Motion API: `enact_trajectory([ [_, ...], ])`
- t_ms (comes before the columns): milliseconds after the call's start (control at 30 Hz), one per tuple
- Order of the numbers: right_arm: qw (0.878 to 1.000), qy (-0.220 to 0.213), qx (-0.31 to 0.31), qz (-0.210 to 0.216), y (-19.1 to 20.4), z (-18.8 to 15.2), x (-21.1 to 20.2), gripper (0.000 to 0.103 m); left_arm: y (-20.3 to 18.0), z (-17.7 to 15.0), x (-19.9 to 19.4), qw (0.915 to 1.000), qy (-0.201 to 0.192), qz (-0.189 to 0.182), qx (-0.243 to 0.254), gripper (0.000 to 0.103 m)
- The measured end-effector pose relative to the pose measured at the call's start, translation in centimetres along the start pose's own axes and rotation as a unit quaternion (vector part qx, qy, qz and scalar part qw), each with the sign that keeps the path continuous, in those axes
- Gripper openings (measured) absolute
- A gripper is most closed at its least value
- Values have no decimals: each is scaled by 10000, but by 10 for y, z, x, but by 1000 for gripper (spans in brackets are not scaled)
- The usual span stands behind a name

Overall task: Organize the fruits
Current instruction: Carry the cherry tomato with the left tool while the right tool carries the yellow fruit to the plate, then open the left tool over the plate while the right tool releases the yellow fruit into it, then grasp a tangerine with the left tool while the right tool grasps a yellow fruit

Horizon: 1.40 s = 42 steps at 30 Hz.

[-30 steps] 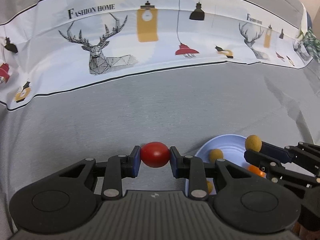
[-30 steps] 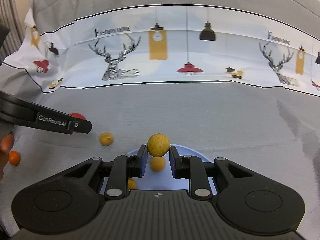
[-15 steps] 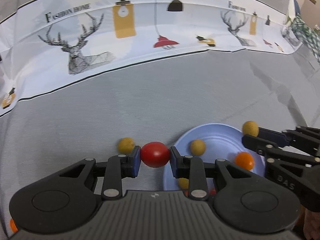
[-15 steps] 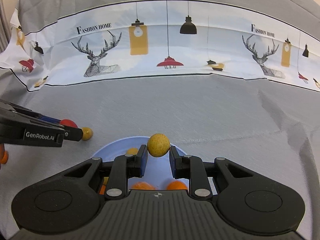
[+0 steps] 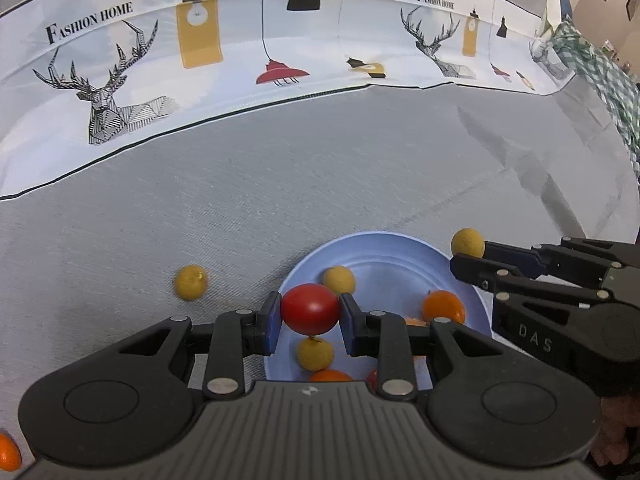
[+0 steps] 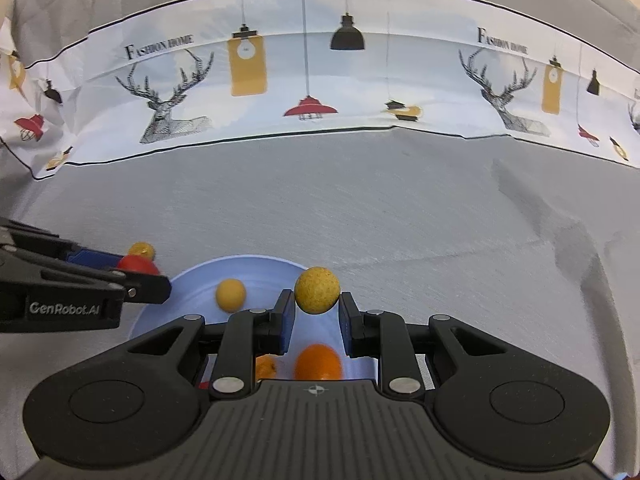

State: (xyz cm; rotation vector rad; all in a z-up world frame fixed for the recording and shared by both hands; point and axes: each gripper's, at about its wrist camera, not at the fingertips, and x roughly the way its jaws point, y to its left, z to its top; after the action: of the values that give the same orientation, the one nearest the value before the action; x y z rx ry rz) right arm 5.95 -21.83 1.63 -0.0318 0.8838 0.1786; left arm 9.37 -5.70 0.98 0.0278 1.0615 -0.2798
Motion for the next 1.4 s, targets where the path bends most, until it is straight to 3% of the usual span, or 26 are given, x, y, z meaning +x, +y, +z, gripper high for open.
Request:
enact_trajectory([
  [567,9999,89,104,71,-3,-1,6,28,-17,-6,5,9992,100,-349,191,38],
  [767,9999,100,132,15,-4,-1,8,36,-13,-5,3,9995,85,-278,140,38],
  [1400,9999,40,139,56,1,1,9,37,-4,-3,-2,10000,36,-84,4,38],
])
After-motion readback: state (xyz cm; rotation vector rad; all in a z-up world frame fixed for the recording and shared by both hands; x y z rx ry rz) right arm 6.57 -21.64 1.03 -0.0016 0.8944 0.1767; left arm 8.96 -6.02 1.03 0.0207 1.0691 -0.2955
